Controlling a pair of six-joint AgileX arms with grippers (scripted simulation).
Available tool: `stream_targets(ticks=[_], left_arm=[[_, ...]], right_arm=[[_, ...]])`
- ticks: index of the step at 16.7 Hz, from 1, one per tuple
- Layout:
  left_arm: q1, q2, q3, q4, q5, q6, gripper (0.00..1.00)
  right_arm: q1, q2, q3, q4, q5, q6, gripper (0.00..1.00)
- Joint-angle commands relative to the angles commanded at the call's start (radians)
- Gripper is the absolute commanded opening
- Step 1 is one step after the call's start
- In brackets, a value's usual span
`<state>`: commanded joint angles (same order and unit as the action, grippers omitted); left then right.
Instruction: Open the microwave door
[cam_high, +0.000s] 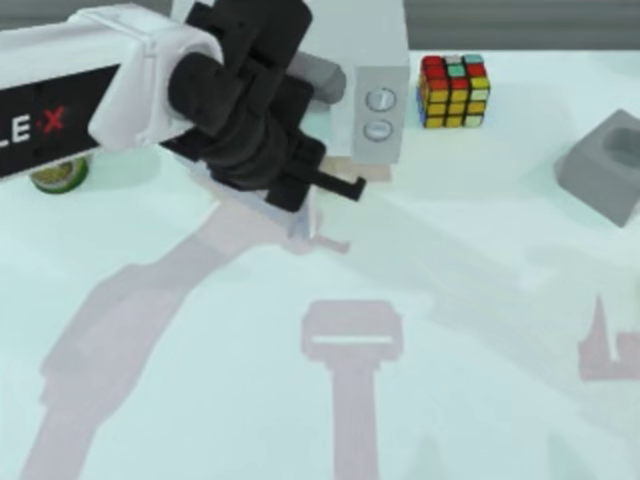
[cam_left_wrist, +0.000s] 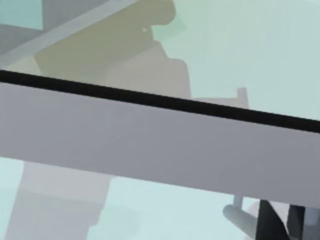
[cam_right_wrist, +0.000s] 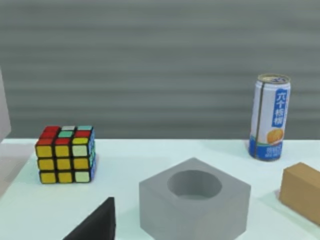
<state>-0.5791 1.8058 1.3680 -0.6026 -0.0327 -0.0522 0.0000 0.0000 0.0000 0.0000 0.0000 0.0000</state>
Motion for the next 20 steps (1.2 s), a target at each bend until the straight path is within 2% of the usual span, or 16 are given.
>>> stream_targets(ticks=[3,9,20], left_arm=[[0.000,-0.005,-0.011,0.002,0.014,0.011,0.00],[0.045,-0.068,-0.084,0.012,0.081,0.138,0.00],[0.048,-0.072,-0.087,0.013,0.085,0.145,0.00]], right_arm=[[0.000,0.000,0.000,0.000,0.000,0.000,1.00],[0.000,0.000,0.000,0.000,0.000,0.000,1.00],[0.000,0.000,0.000,0.000,0.000,0.000,1.00]])
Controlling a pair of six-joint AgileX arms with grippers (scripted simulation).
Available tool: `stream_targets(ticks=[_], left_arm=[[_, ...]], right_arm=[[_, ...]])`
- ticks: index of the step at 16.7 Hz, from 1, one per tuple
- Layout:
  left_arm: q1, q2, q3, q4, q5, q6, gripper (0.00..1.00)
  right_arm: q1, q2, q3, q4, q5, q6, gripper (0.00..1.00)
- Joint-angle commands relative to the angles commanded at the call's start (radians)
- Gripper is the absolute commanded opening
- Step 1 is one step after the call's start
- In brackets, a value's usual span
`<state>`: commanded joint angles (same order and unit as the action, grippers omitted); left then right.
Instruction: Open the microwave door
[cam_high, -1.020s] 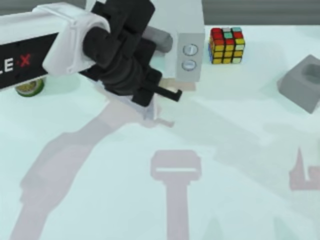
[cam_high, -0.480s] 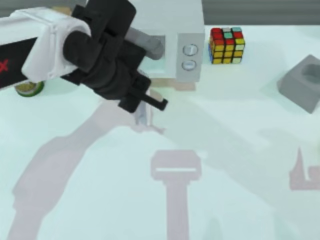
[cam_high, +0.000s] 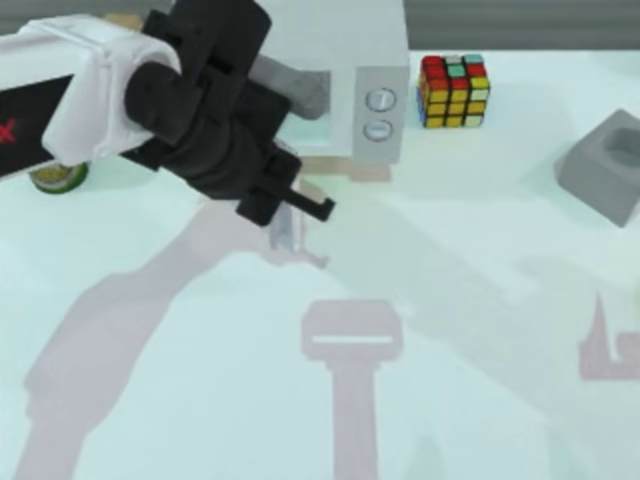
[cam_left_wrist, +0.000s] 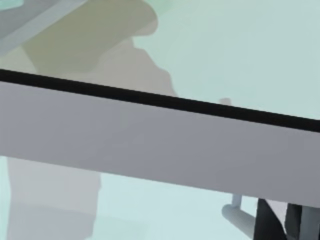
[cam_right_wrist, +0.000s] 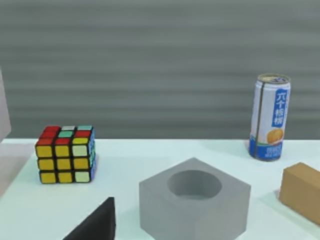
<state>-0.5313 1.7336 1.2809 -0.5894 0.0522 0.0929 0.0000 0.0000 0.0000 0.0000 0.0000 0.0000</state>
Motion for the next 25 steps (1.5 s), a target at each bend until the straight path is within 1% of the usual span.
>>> stream_targets(ticks=[14,17,23,25], left_arm=[[0.000,0.000,0.000,0.000,0.000,0.000,0.00],[0.001,-0.003,-0.008,0.000,0.014,0.012,0.00],[0.056,-0.053,-0.062,-0.011,0.085,0.149,0.00],[0.062,-0.059,-0.066,-0.010,0.093,0.162,0.00]], right_arm=[[0.000,0.000,0.000,0.000,0.000,0.000,1.00],[0.000,0.000,0.000,0.000,0.000,0.000,1.00],[0.000,0.000,0.000,0.000,0.000,0.000,1.00],[0.000,0.000,0.000,0.000,0.000,0.000,1.00]])
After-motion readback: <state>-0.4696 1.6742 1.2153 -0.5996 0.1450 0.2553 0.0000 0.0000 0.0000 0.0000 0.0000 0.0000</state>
